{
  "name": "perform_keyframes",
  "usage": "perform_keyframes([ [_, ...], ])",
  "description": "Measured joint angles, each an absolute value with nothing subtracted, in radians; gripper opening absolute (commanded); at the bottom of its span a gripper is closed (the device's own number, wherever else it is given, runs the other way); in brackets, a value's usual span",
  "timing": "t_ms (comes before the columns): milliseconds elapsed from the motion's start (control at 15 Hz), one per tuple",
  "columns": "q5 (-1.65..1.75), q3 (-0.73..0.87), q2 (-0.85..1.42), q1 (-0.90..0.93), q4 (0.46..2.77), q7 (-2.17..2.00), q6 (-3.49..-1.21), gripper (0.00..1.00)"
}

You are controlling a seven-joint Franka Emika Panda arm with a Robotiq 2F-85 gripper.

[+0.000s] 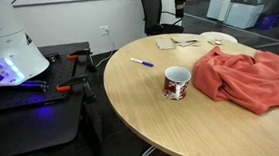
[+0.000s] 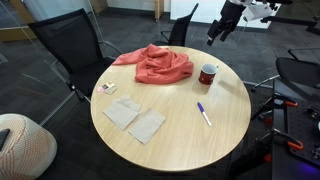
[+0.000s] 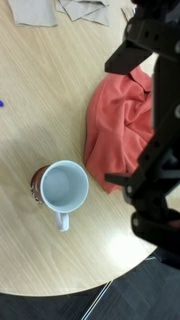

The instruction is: Move the red cup to the left then place the marker into the red cup

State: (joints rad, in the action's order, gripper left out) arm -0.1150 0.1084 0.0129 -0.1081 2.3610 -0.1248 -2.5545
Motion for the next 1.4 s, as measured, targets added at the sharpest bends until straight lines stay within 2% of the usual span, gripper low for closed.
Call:
perform_keyframes([
  [400,-0.049,0.112,0.04,-0.109,2.361,-0.191,-2.577,1.0],
  [1400,0.052,0.128,0.321,-0.098,2.244,-0.321,-2.634,1.0],
])
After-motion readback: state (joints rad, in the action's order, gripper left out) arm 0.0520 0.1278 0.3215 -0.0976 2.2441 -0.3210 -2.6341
